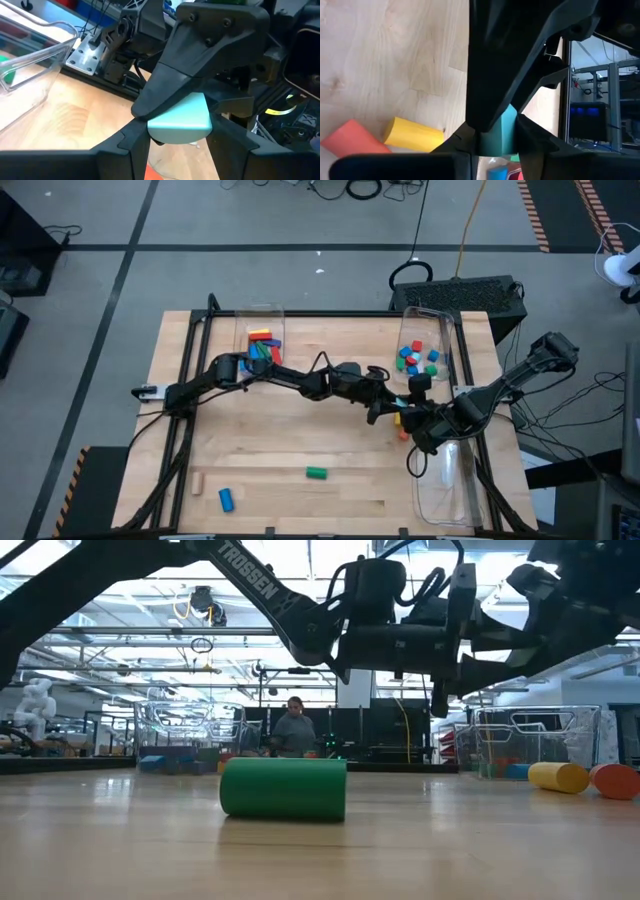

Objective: Sort blocks by size
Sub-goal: Put the light blue half-circle block into the top right transparent bin

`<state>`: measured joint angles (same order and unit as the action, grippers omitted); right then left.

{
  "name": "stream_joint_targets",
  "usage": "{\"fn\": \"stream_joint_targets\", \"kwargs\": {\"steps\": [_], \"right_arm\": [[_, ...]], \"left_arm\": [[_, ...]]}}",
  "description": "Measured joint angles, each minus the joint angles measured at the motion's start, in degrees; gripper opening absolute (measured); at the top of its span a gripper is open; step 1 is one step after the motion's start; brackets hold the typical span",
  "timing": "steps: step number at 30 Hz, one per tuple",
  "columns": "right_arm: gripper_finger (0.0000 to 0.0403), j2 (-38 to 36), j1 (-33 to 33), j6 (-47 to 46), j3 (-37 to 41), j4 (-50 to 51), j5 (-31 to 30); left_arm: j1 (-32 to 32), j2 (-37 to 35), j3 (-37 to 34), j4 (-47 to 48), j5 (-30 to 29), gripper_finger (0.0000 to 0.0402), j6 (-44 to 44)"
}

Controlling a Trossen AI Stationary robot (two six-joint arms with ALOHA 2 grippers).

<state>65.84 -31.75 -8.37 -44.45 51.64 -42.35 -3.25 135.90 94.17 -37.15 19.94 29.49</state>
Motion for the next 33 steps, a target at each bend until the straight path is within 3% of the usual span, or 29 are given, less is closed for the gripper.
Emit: {"fn": "stream_joint_targets", "kwargs": {"steps": [5, 9, 17, 24, 28, 33], "right_arm": [[0.0067, -0.14, 0.05, -2.17, 0.0, -0.11, -0.04], [0.0059, -1.29, 0.24, -6.93, -0.03, 1.5, 0.44], [0.0054, -6.5, 3.45, -24.29, -3.95, 16.38, -1.4], [0.0054, -11.97, 17.52, -41.83, -4.63, 28.75, -0.06], [0.0054, -13.09, 27.56, -40.71, -4.61, 28.05, 2.58], [0.0054, -12.65, 38.92, -31.36, -4.57, 20.9, 8.49]], "left_arm": [[-0.07, 0.0, 0.0, 0.39, -0.88, 0.0177, -0.89], [-0.81, 0.0, 0.0, 0.56, -1.92, 0.0208, -1.74], [-2.25, 0.0, 0.0, 2.26, -2.48, 0.0267, -3.72], [0.52, 0.0, 0.0, 9.06, -4.73, 0.0269, -16.04], [2.57, 0.0, 0.0, 9.78, -6.1, 0.0269, -28.32], [5.04, 0.0, 0.0, 10.19, -6.84, 0.0269, -37.15]]}}
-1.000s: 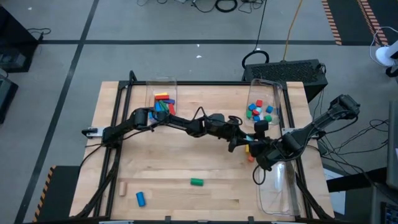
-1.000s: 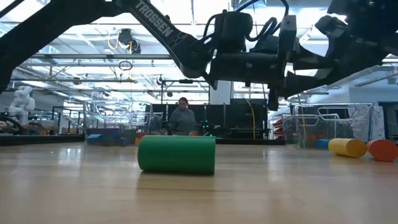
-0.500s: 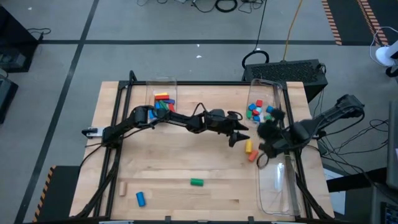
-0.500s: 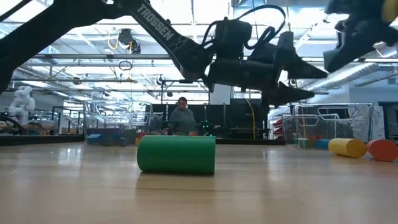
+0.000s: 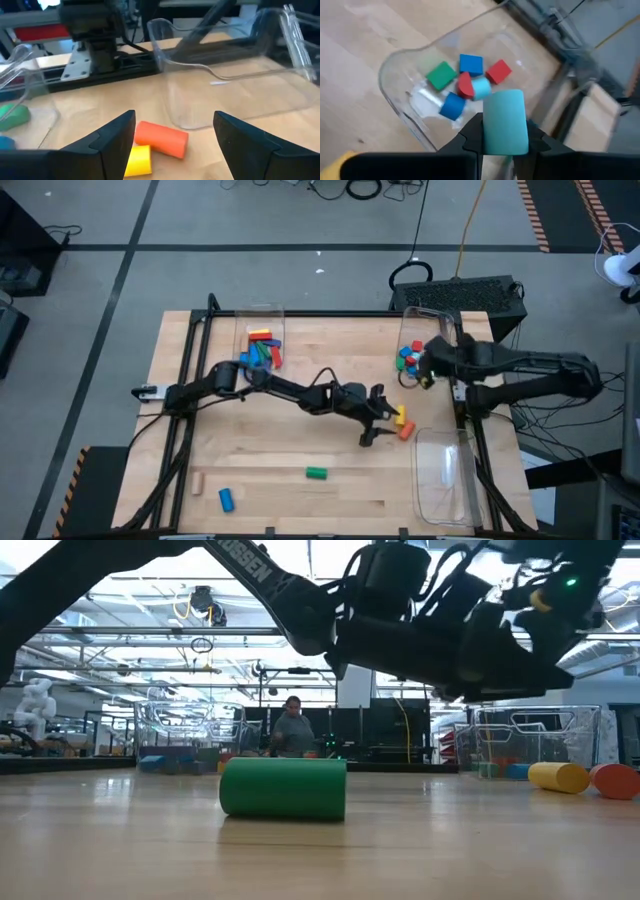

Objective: Sort blocks by size
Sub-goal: Put the light blue half-circle block into the top right transparent bin

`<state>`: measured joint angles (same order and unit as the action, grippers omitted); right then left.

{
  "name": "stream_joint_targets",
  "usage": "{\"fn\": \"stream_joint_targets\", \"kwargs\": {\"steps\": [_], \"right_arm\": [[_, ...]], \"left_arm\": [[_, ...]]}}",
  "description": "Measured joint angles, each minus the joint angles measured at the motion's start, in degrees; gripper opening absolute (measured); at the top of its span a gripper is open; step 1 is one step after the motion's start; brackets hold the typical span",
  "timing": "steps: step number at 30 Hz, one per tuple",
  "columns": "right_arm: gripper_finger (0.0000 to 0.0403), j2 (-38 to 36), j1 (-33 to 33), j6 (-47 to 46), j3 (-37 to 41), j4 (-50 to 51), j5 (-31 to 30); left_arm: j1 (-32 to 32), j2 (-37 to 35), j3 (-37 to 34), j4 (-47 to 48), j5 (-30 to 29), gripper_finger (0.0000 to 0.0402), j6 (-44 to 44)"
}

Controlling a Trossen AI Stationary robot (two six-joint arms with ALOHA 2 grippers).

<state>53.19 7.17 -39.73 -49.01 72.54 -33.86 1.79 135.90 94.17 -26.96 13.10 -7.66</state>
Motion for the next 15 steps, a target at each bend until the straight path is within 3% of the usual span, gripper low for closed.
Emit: {"fn": "stream_joint_targets", "kwargs": {"steps": [7, 15], "right_arm": [[0.0054, 3.95, 14.62, 12.77, 0.0, -9.4, 11.75], [0.0057, 12.41, 26.04, 18.91, 0.04, -10.81, 16.98]], "left_arm": [[0.54, 0.0, 0.0, 0.61, -3.64, 0.027, -2.22], [0.57, 0.0, 0.0, 4.1, -3.62, 0.027, -6.6]]}}
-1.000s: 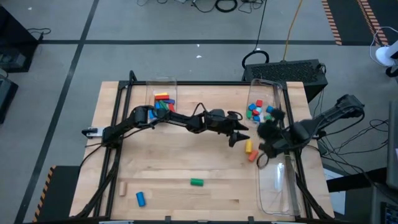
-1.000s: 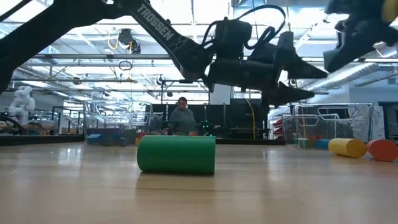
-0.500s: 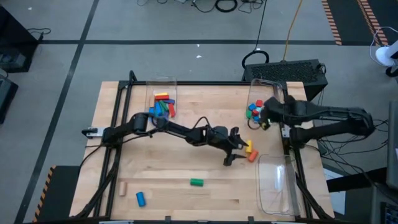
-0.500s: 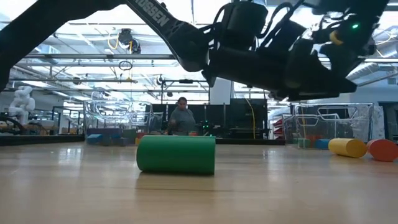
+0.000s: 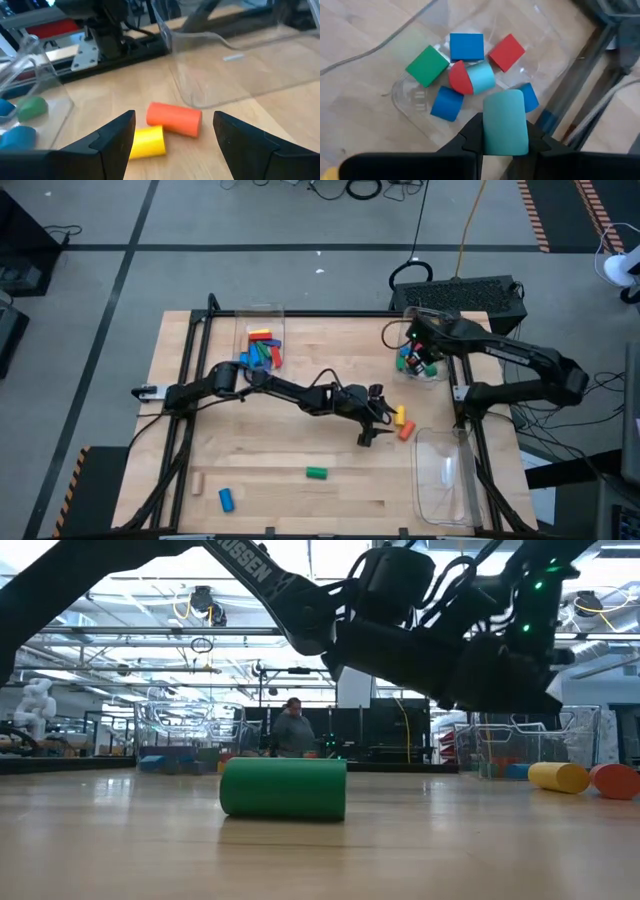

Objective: Sort blocks by size
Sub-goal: Put the light blue half-circle block into the top right transparent bin, then put the brown cylindrical block into the bottom transparent bin

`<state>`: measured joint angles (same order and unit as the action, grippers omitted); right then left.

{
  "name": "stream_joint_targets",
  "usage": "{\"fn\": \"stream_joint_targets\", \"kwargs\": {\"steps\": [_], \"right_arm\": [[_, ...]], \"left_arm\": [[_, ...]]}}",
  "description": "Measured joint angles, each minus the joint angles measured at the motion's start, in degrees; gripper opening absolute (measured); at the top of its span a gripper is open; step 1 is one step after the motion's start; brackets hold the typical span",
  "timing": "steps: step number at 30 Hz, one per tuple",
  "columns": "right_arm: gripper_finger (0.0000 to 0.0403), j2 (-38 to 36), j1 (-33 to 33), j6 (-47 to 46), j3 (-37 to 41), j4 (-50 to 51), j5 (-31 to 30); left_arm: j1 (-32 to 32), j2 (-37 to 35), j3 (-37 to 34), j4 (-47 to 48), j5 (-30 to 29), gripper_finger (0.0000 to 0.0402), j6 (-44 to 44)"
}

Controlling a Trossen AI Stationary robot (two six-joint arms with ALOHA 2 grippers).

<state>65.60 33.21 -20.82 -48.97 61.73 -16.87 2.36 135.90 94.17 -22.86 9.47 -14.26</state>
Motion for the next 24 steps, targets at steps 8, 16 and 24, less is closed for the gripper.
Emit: {"fn": "stream_joint_targets", "kwargs": {"steps": [8, 16, 24], "right_arm": [[0.0065, 7.09, 4.53, 5.71, 0.02, -3.76, 2.47], [0.0096, 12.03, 5.84, 8.69, 0.02, -4.48, 6.49], [0.0205, 9.71, 5.88, 8.19, 0.02, -5.13, 6.11]], "left_arm": [[-0.04, 0.0, 0.0, 2.73, -0.05, 0.027, -0.21], [0.13, 1.41, 0.02, 1.48, -1.57, 0.027, -1.68], [0.01, 2.57, 0.04, -0.08, -9.11, 0.027, -1.44]]}}
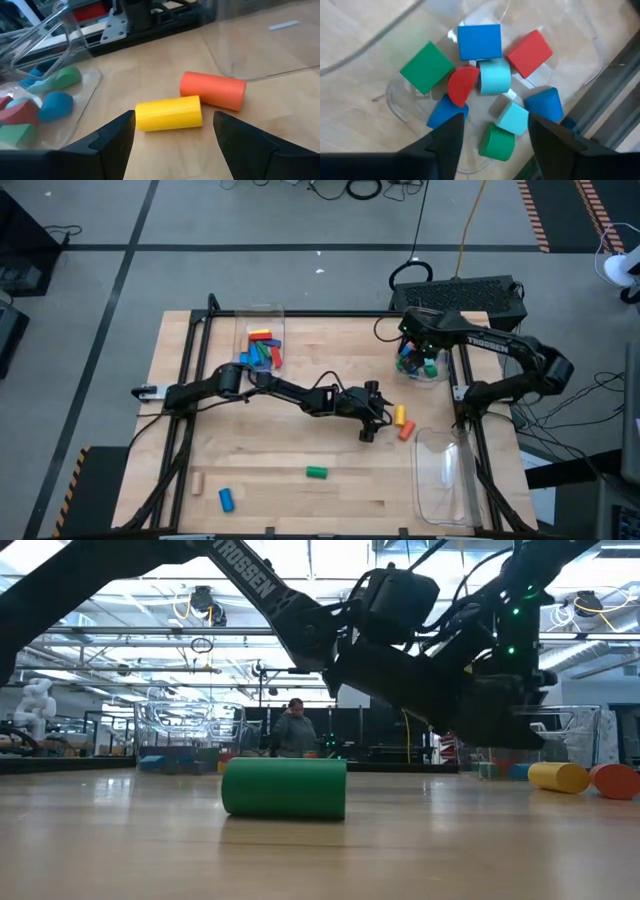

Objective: Sort blocks by size
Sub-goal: Put the brown cylindrical block into the bottom transparent bin

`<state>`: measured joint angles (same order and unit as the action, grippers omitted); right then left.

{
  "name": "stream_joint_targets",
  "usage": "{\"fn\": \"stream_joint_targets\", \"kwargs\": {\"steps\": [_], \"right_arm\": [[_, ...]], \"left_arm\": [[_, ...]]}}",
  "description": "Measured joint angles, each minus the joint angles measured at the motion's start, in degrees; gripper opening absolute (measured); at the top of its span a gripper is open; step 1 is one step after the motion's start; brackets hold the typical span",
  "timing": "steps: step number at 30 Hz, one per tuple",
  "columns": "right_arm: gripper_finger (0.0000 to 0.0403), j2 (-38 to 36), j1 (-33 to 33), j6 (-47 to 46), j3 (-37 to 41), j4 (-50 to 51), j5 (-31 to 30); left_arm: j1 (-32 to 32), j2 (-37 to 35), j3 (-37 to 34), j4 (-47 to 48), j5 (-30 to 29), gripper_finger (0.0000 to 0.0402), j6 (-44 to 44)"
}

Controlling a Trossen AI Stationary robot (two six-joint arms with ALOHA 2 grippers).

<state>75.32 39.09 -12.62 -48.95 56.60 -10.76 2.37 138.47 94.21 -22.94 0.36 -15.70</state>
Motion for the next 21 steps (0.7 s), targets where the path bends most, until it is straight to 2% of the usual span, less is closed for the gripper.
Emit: {"fn": "stream_joint_targets", "kwargs": {"steps": [4, 10, 17, 21], "right_arm": [[0.0232, -4.9, -0.57, -1.77, 0.0, 0.37, 0.3], [0.0227, -14.25, -5.12, -10.07, 0.0, 6.02, 1.98], [0.0208, -23.35, -14.77, -20.03, 0.0, 10.82, 2.15], [0.0205, -27.16, -21.67, -24.48, 0.0, 10.58, 2.09]], "left_arm": [[0.02, 1.0, -0.04, -0.23, -0.52, 0.027, 0.13], [-0.15, 1.3, -0.02, -0.18, -5.2, 0.027, 0.17], [-0.04, 0.33, -0.04, 3.42, -6.76, 0.027, 2.09], [0.04, -5.0, -0.06, 11.17, -8.99, 0.027, 4.05]]}}
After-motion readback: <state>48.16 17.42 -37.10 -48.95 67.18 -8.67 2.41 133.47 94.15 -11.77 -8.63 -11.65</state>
